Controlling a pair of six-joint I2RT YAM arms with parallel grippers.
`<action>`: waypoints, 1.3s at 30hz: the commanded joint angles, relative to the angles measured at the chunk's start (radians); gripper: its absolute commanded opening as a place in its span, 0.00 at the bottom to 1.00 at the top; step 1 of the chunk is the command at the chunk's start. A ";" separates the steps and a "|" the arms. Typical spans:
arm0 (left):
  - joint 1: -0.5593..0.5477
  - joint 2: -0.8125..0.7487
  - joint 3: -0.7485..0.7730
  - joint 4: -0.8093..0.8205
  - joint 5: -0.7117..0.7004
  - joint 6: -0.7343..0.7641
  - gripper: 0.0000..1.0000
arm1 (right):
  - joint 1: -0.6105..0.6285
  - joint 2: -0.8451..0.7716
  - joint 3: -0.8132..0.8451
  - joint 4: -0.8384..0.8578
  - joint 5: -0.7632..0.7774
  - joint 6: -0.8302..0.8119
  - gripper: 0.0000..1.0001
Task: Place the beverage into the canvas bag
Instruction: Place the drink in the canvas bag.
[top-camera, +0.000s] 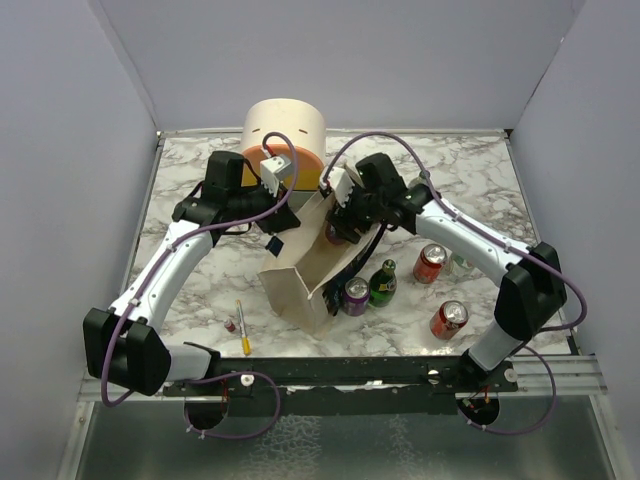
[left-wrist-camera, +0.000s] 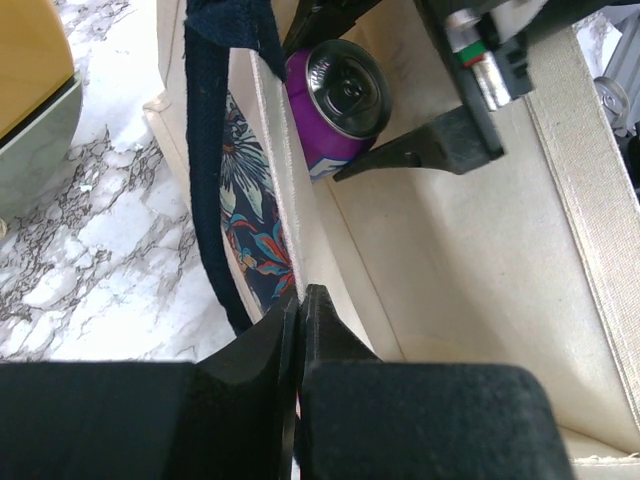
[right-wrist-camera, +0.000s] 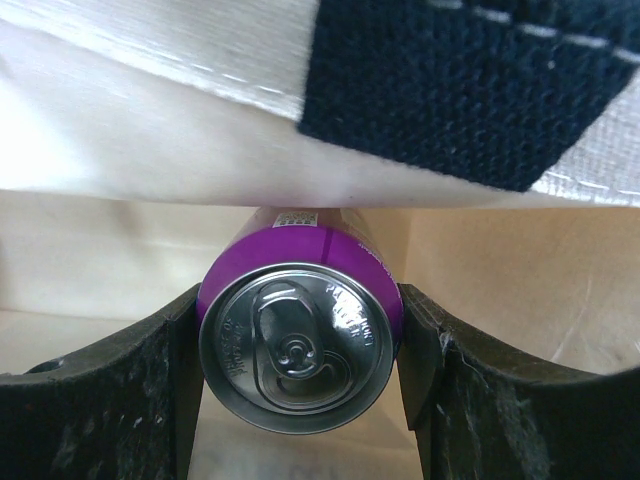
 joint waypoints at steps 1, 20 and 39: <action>0.008 -0.020 -0.019 -0.019 -0.014 0.048 0.00 | 0.008 0.033 -0.024 0.105 0.077 -0.016 0.01; 0.018 0.010 -0.038 -0.092 -0.034 0.140 0.00 | 0.010 0.104 -0.154 0.246 0.172 -0.001 0.01; 0.026 0.024 -0.011 -0.118 -0.048 0.155 0.00 | 0.004 0.173 -0.177 0.160 0.155 -0.033 0.08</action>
